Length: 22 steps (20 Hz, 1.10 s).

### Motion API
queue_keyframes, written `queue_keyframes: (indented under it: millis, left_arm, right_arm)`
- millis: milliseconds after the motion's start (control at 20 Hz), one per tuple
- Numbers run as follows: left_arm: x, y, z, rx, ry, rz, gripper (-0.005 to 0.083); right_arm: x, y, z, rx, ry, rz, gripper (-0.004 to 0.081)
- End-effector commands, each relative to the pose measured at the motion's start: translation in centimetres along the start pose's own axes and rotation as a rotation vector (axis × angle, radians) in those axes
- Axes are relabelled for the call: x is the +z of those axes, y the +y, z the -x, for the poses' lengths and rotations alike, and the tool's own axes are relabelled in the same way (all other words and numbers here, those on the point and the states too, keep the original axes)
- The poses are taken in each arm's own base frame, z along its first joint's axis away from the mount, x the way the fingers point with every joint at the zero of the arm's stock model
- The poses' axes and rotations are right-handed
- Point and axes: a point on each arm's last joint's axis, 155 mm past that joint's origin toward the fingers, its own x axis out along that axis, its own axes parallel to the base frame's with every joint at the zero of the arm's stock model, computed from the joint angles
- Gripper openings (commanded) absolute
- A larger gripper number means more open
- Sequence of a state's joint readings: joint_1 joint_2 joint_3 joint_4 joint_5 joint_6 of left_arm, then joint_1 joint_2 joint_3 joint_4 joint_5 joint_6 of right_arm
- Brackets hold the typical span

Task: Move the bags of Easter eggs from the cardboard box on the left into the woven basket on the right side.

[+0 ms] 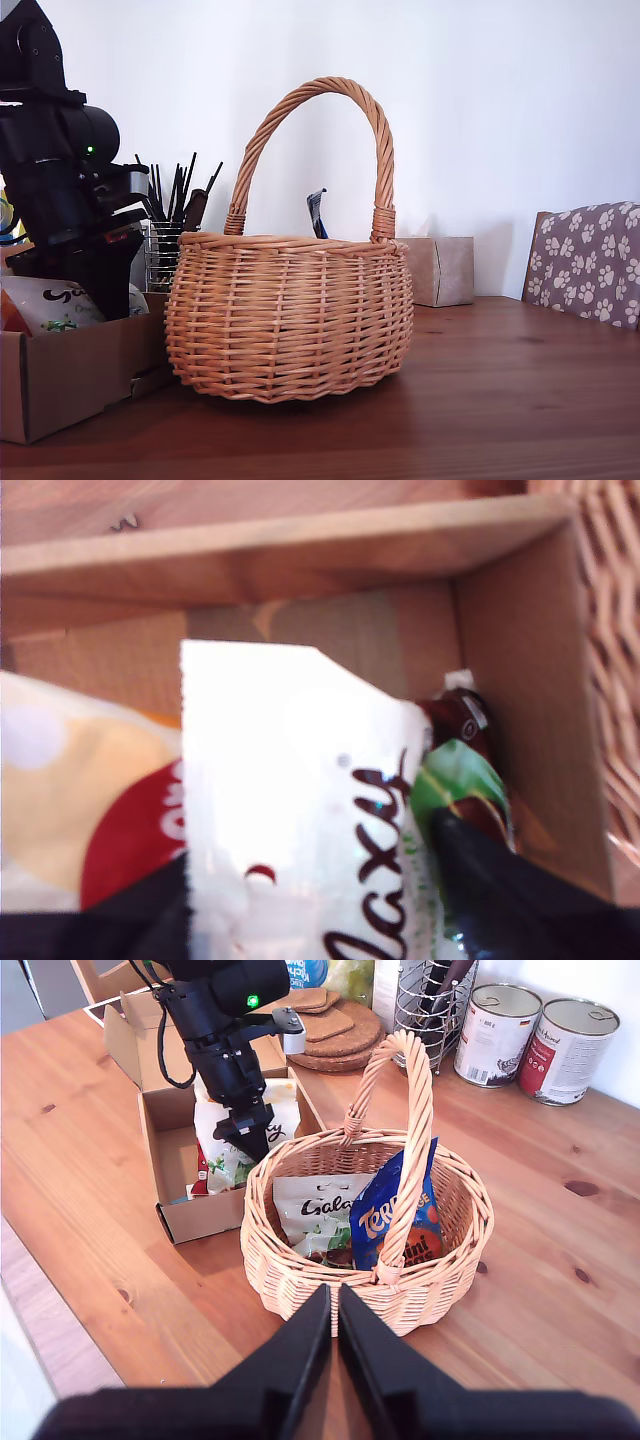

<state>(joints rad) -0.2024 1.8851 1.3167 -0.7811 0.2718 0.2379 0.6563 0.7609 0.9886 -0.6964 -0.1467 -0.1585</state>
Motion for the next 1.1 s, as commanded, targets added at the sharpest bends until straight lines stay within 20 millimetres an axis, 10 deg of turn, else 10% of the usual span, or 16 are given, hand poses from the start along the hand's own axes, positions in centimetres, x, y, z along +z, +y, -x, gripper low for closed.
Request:
queue_keyframes:
  millis: [0, 1050]
  left_arm:
    - [-2.7, -0.4, -3.2, -0.034, 0.101, 0.023, 0.0191]
    - [2.3, -3.1, 8.1, -0.070, -0.049, -0.004, 0.0001]
  right_arm:
    - [0.3, 0.0, 0.2, -0.001, -0.013, 0.002, 0.0005]
    - [0.1, 0.0, 0.2, 0.000, -0.004, 0.001, 0.0005]
